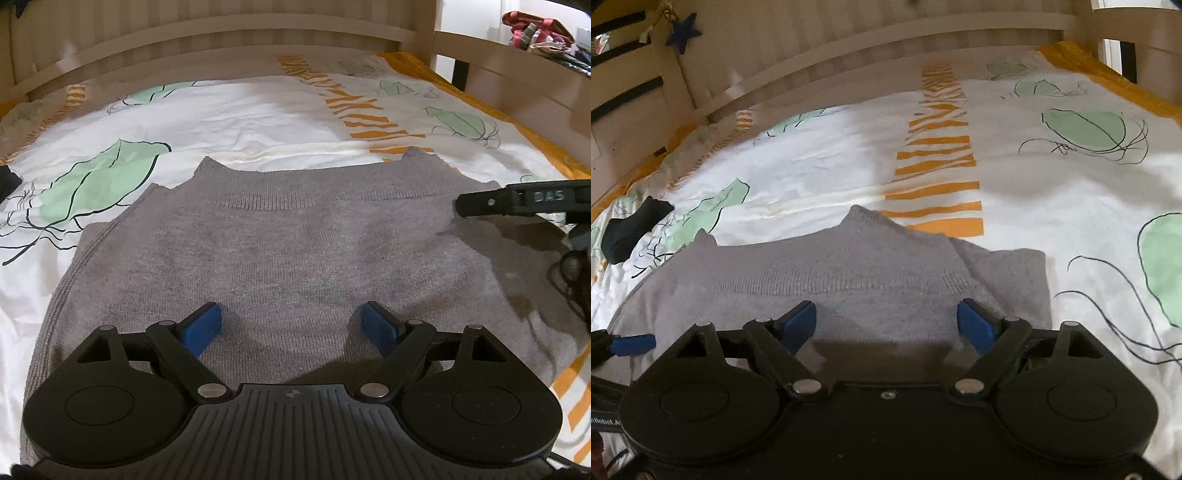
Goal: Fold large clothes
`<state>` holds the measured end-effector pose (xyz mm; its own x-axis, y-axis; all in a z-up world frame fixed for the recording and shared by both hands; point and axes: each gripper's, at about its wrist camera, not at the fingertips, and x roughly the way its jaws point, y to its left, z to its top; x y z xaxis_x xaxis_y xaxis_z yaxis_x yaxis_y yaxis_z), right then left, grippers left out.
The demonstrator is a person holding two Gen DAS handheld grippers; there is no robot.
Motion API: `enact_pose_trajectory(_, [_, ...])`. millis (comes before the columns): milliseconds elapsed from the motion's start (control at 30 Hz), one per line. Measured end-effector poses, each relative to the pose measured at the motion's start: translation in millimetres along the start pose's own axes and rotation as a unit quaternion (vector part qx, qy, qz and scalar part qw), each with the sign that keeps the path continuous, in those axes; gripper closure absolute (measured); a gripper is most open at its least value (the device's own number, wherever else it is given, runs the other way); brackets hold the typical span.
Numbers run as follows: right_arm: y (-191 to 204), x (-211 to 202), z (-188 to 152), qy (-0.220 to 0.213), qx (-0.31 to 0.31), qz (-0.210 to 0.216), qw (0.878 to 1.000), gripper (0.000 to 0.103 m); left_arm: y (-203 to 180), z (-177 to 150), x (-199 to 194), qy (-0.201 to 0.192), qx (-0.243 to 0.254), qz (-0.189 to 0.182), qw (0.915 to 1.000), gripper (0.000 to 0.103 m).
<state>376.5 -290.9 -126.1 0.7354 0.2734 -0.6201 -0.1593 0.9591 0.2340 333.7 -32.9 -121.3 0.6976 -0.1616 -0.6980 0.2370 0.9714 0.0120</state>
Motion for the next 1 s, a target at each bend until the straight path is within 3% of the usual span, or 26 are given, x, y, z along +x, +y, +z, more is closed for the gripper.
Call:
enact_pose_trajectory(100, [-2,-16,0,-0.007,0.006,0.018,1.0,0.017,0,0,0,0.0,-0.001,0.0,1.0,0.019])
enact_pose_trajectory(200, [-20,-40,1,-0.015,0.06,0.042,0.997,0.016,0,1,0,0.002,-0.001,-0.001,1.0,0.019])
enact_pose_trajectory(400, [-72,-69,-12,0.004,0.172,0.044,0.984,0.009,-1,1,0,0.002,-0.003,0.002,1.0,0.019])
enact_pose_trajectory(567, [-97,-57,-28,0.054,0.212,0.063,0.974,0.008,0,3,1,0.005,-0.003,0.003,1.0,0.019])
enact_pose_trajectory(667, [-94,-46,-26,0.071,0.2,0.1,0.972,0.0,-1,3,2,0.006,-0.005,0.005,1.0,0.018])
enact_pose_trajectory(733, [-94,-37,-25,0.078,0.212,0.14,0.964,0.0,-1,4,2,0.005,-0.006,0.006,1.0,0.018])
enact_pose_trajectory(833, [-97,-21,-27,0.071,0.243,0.176,0.951,0.0,-1,5,3,0.008,-0.009,0.007,0.9999,0.018])
enact_pose_trajectory(1000, [-97,-16,-28,0.055,0.25,0.194,0.947,0.0,-1,7,4,0.013,-0.014,0.008,0.9998,0.016])
